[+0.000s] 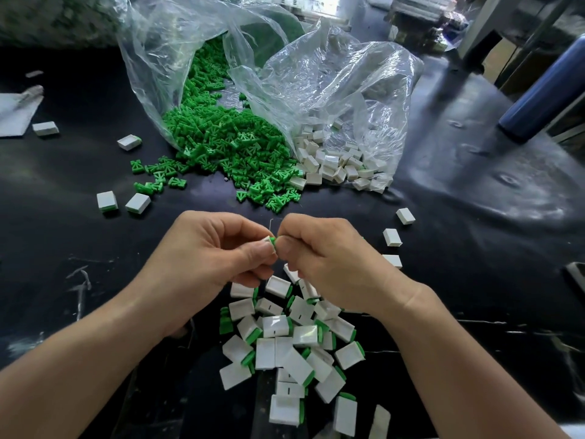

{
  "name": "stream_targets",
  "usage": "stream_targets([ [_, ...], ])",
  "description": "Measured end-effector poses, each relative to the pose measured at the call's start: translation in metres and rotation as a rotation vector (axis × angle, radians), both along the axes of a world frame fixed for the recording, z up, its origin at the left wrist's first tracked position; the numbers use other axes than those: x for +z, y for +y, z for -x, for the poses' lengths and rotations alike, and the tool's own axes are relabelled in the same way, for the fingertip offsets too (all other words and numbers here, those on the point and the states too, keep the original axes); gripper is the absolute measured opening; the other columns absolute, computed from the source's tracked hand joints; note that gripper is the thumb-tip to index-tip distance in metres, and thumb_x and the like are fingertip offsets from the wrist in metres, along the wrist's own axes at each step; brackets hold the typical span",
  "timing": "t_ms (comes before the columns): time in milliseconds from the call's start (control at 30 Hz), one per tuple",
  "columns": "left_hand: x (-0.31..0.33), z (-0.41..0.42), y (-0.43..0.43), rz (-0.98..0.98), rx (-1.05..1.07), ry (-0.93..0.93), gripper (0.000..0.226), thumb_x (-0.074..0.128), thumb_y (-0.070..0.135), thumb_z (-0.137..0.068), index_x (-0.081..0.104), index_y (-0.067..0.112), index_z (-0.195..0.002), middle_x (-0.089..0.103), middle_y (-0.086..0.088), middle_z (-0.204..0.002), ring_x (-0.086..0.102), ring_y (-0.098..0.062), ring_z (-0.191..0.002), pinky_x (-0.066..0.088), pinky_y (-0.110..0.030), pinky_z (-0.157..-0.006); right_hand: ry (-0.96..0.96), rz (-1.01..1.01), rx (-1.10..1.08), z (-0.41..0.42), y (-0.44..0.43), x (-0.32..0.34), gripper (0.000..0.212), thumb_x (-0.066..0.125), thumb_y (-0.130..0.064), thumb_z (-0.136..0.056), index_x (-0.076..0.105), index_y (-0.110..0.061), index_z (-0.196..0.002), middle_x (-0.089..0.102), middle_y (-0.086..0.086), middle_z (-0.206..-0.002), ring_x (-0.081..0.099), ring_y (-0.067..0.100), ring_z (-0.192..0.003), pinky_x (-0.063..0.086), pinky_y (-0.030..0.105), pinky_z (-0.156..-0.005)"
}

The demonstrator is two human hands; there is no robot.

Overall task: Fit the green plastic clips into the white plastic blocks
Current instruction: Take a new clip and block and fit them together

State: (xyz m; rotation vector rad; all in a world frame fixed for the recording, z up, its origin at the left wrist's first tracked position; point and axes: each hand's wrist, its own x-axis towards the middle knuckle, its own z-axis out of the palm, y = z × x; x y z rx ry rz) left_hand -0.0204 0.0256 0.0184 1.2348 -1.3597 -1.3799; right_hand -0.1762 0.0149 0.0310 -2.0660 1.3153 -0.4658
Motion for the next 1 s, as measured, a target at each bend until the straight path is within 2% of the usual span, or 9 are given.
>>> stream_targets([
  [100,0.002,-0.002,0.0,0.103,-0.045,-0.097,0.013,0.067,0.016,-0.063,0.072,0.01,-0.074,0.069,-0.013,-0.063,0.066,-0.017,-0.054,0.055,-0.021,-0.052,0.064,0.076,0.062,0.001,0.001,0.004,0.019,0.048,-0.016,-0.092,0.045,-0.016,-0.073,0.046,-0.003,-0.065,0.039,0.016,-0.065,0.034,0.035,-0.064],
  [233,-0.003,-0.004,0.0,0.2,-0.06,-0.258,0.012,0.07,-0.001,-0.073,0.071,0.01,-0.072,0.068,-0.009,-0.06,0.064,-0.015,-0.051,0.053,-0.02,-0.052,0.209,0.18,0.149,0.0,0.002,0.006,0.021,0.047,-0.016,-0.093,0.038,-0.017,-0.074,0.033,-0.009,-0.06,0.034,0.017,-0.066,0.028,0.033,-0.062],
  [433,-0.006,-0.005,0.002,0.241,-0.122,-0.327,0.009,0.072,0.006,-0.073,0.072,0.015,-0.07,0.068,-0.004,-0.059,0.063,-0.008,-0.049,0.05,-0.014,-0.051,0.319,0.23,0.241,0.001,0.001,0.005,0.023,0.045,-0.017,-0.094,0.035,-0.018,-0.074,0.031,-0.008,-0.062,0.037,0.019,-0.068,0.033,0.037,-0.065],
  [467,-0.006,-0.005,0.002,0.234,-0.117,-0.289,0.003,0.071,0.012,-0.071,0.072,0.014,-0.071,0.069,-0.005,-0.06,0.064,-0.01,-0.05,0.051,-0.015,-0.051,0.293,0.231,0.218,0.0,0.001,0.004,0.021,0.045,-0.017,-0.094,0.036,-0.018,-0.075,0.034,-0.008,-0.064,0.038,0.021,-0.068,0.035,0.038,-0.066],
  [600,0.001,-0.004,-0.003,0.158,-0.048,-0.044,0.025,0.067,0.026,-0.058,0.071,0.01,-0.076,0.07,-0.011,-0.065,0.067,-0.015,-0.055,0.054,-0.021,-0.051,-0.094,0.088,-0.002,0.0,0.0,0.0,0.018,0.051,-0.016,-0.092,0.051,-0.017,-0.074,0.054,0.003,-0.067,0.052,0.024,-0.067,0.045,0.038,-0.063],
  [700,0.003,-0.002,-0.003,0.128,-0.035,0.05,0.023,0.066,0.023,-0.056,0.071,0.012,-0.076,0.071,-0.014,-0.07,0.066,-0.015,-0.058,0.054,-0.021,-0.052,-0.376,-0.157,-0.091,0.004,-0.003,0.0,0.034,0.045,-0.036,-0.092,0.058,-0.015,-0.069,0.059,-0.006,-0.06,0.056,0.011,-0.057,0.046,0.026,-0.057],
  [767,0.002,-0.001,-0.003,0.114,-0.029,0.098,0.021,0.066,0.018,-0.057,0.073,0.011,-0.076,0.072,-0.013,-0.08,0.067,-0.016,-0.065,0.055,-0.021,-0.056,-0.46,-0.276,-0.119,0.004,-0.004,0.0,0.045,0.036,-0.052,-0.08,0.06,-0.016,-0.07,0.061,-0.005,-0.063,0.056,0.011,-0.057,0.044,0.023,-0.056],
  [867,0.003,-0.002,-0.003,0.094,-0.054,0.185,0.022,0.065,0.011,-0.058,0.072,0.008,-0.079,0.073,-0.007,-0.092,0.068,-0.017,-0.073,0.056,-0.02,-0.064,-0.593,-0.527,-0.041,-0.002,-0.001,0.0,0.048,0.031,-0.056,-0.076,0.06,-0.017,-0.076,0.062,0.004,-0.07,0.056,0.015,-0.06,0.043,0.024,-0.055],
  [1000,0.004,-0.004,-0.001,0.084,-0.108,0.221,0.03,0.067,0.018,-0.058,0.071,0.004,-0.084,0.066,-0.024,-0.069,0.061,-0.03,-0.06,0.056,-0.03,-0.057,-0.759,-0.783,0.01,-0.008,0.003,0.001,0.051,0.032,-0.055,-0.074,0.054,-0.009,-0.076,0.054,0.003,-0.063,0.048,0.011,-0.054,0.039,0.022,-0.054],
])
